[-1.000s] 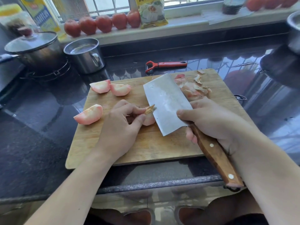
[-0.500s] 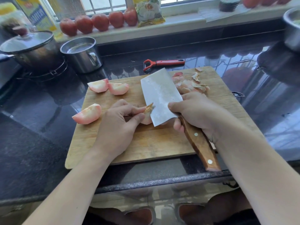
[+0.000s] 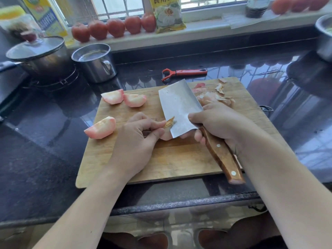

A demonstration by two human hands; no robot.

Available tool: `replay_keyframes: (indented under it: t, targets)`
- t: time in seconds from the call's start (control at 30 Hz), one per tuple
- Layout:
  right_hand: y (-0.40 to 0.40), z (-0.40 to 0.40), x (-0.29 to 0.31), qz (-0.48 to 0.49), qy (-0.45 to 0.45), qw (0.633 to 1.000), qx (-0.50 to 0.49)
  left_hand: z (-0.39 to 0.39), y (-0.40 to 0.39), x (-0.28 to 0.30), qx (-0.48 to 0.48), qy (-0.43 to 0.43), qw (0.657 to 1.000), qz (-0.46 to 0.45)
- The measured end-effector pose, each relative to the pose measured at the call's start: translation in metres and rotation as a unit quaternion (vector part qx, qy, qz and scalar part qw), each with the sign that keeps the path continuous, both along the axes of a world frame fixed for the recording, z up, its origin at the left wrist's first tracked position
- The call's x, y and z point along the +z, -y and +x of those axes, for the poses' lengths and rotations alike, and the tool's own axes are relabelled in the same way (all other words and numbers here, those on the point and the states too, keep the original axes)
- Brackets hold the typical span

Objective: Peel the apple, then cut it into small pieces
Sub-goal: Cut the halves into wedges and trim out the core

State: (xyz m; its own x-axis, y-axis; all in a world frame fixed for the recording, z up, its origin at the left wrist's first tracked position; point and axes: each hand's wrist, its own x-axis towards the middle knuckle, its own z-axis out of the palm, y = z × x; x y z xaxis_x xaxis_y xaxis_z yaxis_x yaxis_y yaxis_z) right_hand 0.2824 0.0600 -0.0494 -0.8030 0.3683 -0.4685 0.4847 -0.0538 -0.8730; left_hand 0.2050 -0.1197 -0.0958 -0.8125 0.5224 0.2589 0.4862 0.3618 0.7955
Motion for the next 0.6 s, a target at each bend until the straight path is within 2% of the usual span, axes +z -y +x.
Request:
replay_keyframes:
  t: [0.6]
  targets:
    - [-0.003,-0.031,-0.009,0.028,0.034,0.999,-0.033,-0.001,0.0,-0.001,-0.009,-0.025,1.0,0.005]
